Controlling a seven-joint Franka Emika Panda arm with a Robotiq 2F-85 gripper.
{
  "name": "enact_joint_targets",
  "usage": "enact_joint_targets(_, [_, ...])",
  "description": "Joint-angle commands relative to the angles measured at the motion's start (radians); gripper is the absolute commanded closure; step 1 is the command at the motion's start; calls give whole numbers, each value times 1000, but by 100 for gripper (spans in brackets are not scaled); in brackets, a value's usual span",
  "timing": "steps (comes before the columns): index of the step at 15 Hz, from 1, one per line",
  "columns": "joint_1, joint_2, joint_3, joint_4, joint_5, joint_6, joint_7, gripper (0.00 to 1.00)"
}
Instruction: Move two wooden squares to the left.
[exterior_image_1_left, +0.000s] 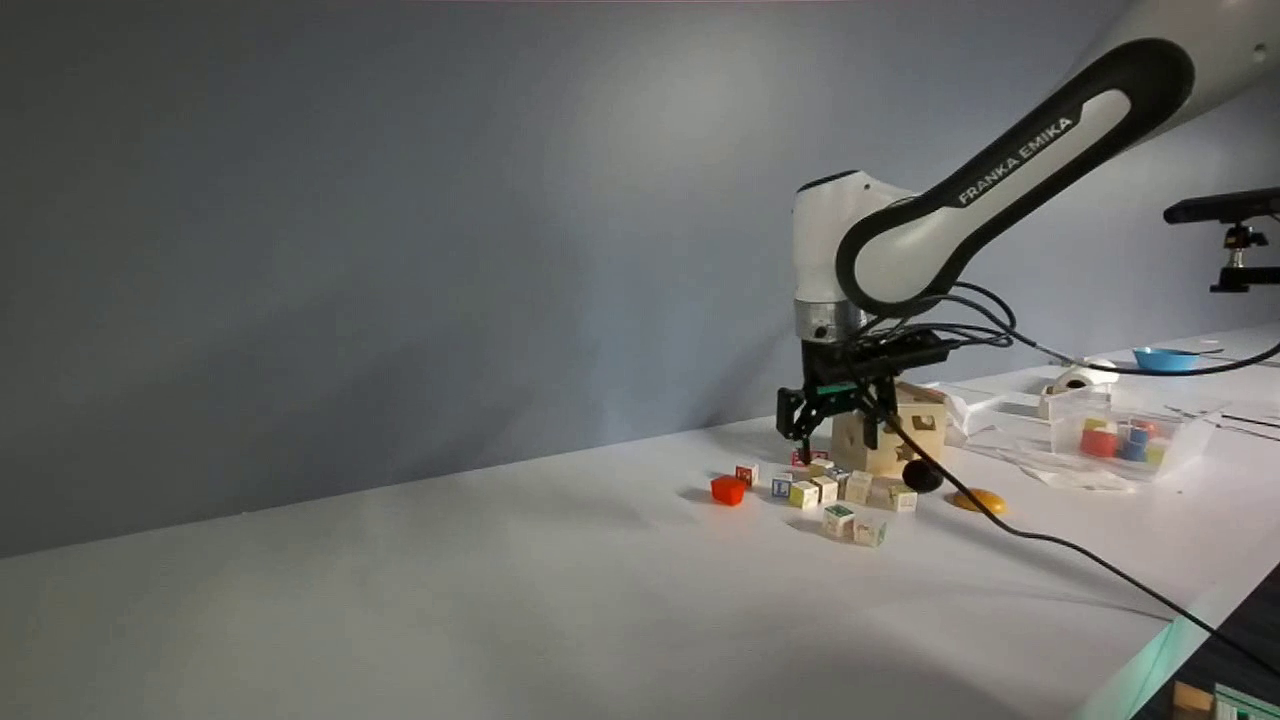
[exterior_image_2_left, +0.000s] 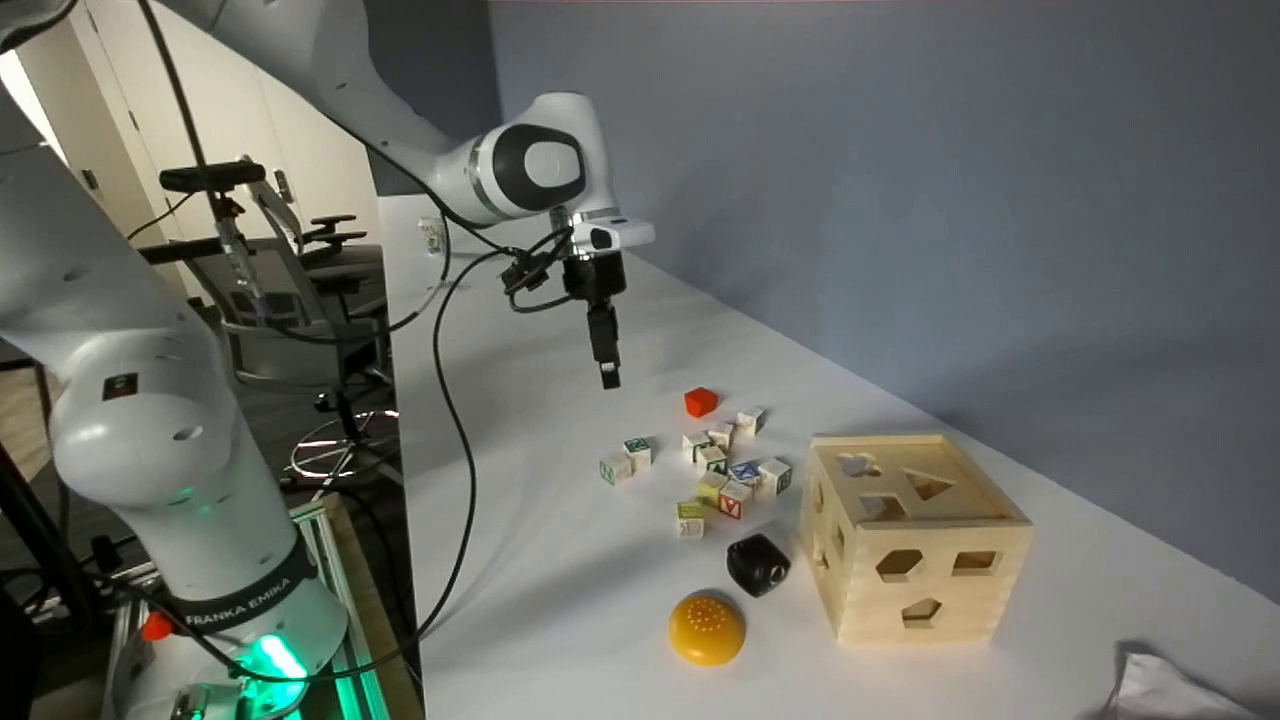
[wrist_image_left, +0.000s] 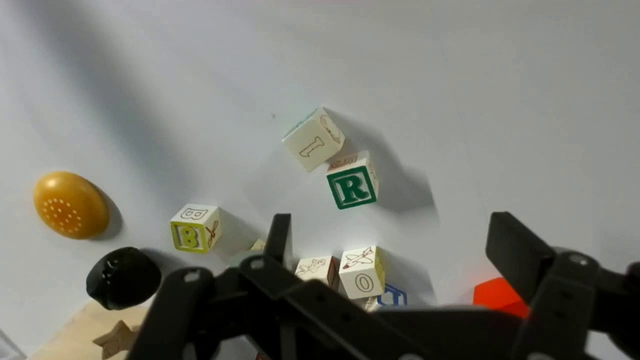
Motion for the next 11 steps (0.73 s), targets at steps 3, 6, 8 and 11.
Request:
enact_joint_targets(3, [-74,-64,10,-61,72,80,-51,0])
enact_joint_targets(6, [-78,-78,10,-79,80,92,-54,0])
enact_joint_targets(8, [-78,-78,10,-81,81,95,-54,0])
enact_joint_targets(11, [-78,-78,11,-82,82,96,-54,0])
